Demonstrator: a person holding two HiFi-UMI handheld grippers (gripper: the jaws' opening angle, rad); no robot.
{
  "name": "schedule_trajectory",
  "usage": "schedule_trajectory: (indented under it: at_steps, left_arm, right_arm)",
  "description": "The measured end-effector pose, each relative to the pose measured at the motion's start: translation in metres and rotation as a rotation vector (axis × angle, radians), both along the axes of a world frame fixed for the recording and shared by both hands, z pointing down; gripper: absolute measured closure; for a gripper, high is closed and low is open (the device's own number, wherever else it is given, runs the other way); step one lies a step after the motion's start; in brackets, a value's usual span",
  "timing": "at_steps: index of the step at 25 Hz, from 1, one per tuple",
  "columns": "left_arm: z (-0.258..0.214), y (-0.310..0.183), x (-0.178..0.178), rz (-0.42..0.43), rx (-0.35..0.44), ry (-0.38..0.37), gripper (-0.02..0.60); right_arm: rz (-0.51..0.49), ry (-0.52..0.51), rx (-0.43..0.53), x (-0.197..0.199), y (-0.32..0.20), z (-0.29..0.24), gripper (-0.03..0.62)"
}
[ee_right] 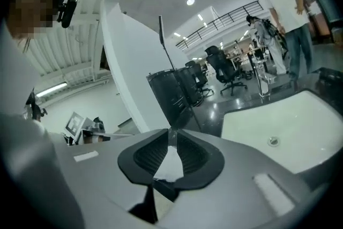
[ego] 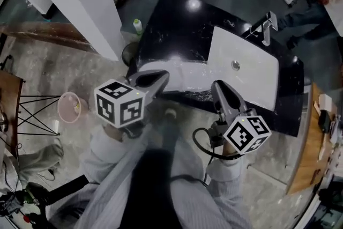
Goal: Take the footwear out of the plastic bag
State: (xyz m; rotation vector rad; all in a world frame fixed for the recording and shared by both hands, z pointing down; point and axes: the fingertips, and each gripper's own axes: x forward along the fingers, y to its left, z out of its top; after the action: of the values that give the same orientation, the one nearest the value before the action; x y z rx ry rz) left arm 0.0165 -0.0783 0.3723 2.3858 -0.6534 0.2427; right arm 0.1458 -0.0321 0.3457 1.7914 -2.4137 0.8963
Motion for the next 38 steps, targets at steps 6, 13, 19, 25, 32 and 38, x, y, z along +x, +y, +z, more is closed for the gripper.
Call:
schedule_trajectory:
  at_steps: [6,13,19,25,32,38]
  left_arm:
    - [0.009,-0.039,0.001,-0.104,-0.128,0.062,0.512]
    - [0.039,-0.054,-0.043,-0.125,-0.253,0.036,0.394]
    - [0.087,-0.049,-0.090,-0.092,-0.356,-0.144,0.357]
    - [0.113,-0.043,-0.088,-0.013,-0.439,-0.192,0.359]
    - [0.119,-0.039,-0.077,0.036,-0.485,-0.176,0.364]
    - [0.123,-0.036,-0.075,0.063,-0.499,-0.201,0.380]
  right_arm:
    - [-0.117,-0.161,-0.164,0.051,-0.034,0.031,0.493]
    - [-0.270,-0.253,-0.372,0.077,-0.050,0.075,0.445]
    - [-0.377,-0.300,-0.569,0.089,-0.047,0.115,0.430]
    - [-0.456,-0.389,-0.707,0.091,-0.043,0.144,0.431]
    - [-0.530,-0.482,-0.793,0.087,-0.038,0.152,0.436]
    - [-0.586,-0.467,-0.859,0.099,-0.031,0.163,0.457]
